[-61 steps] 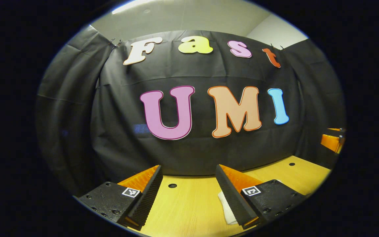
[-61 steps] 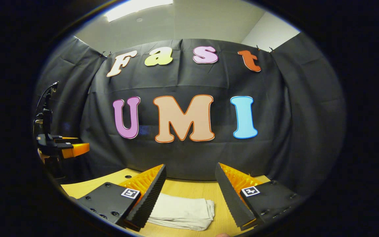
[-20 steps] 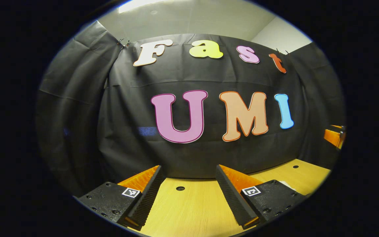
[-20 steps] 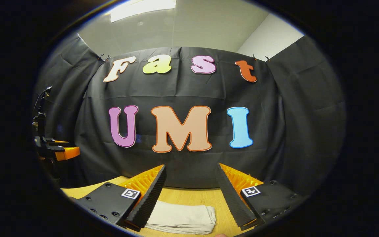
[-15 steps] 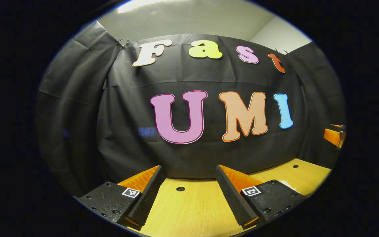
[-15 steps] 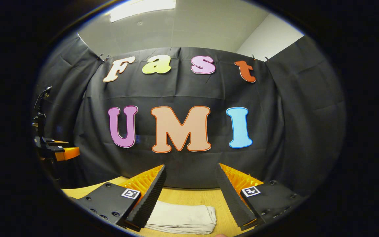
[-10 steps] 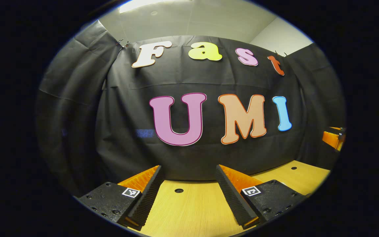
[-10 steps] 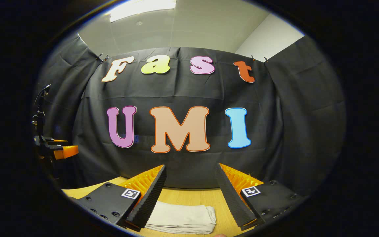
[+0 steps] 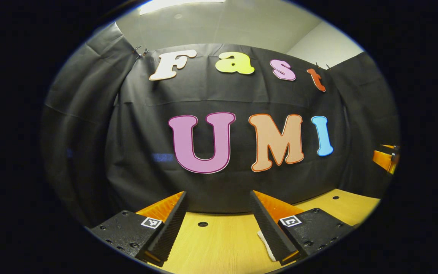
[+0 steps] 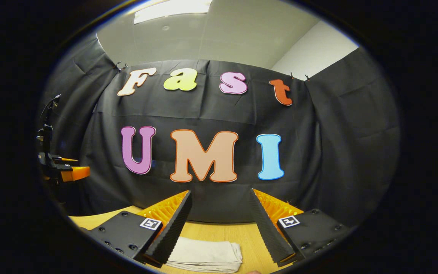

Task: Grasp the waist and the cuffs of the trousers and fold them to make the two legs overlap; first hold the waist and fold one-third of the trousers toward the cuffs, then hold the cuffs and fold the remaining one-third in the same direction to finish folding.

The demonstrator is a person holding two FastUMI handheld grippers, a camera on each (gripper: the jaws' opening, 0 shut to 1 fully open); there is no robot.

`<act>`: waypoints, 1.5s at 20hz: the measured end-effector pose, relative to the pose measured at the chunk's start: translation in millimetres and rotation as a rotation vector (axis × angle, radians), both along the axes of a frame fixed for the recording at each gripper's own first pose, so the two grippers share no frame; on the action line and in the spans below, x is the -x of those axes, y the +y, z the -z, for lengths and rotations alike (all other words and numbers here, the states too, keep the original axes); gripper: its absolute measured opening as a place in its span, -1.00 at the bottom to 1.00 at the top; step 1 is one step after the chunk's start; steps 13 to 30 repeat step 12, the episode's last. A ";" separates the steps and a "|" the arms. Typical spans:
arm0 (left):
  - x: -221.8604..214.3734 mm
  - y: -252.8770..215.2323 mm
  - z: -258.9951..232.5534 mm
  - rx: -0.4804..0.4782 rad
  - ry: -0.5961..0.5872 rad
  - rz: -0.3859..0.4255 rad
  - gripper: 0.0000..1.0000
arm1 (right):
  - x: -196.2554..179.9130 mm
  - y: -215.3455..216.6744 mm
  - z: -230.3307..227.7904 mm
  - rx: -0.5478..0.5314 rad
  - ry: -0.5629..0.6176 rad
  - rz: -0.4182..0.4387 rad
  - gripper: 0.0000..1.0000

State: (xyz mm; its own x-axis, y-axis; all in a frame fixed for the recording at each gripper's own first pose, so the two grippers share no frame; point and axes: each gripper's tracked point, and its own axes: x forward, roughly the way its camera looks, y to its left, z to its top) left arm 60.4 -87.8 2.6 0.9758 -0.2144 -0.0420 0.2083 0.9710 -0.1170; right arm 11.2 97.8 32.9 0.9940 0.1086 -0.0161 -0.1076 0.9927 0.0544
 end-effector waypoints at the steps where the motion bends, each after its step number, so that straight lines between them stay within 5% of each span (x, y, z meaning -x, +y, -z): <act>1: -0.5 0.3 -0.3 0.001 0.000 0.004 0.92 | 1.3 0.7 -2.4 0.002 -0.004 0.001 0.92; 30: -5.0 -4.6 -4.6 -0.003 -0.014 0.026 0.92 | 3.7 -0.9 -7.8 0.011 -0.023 0.020 0.91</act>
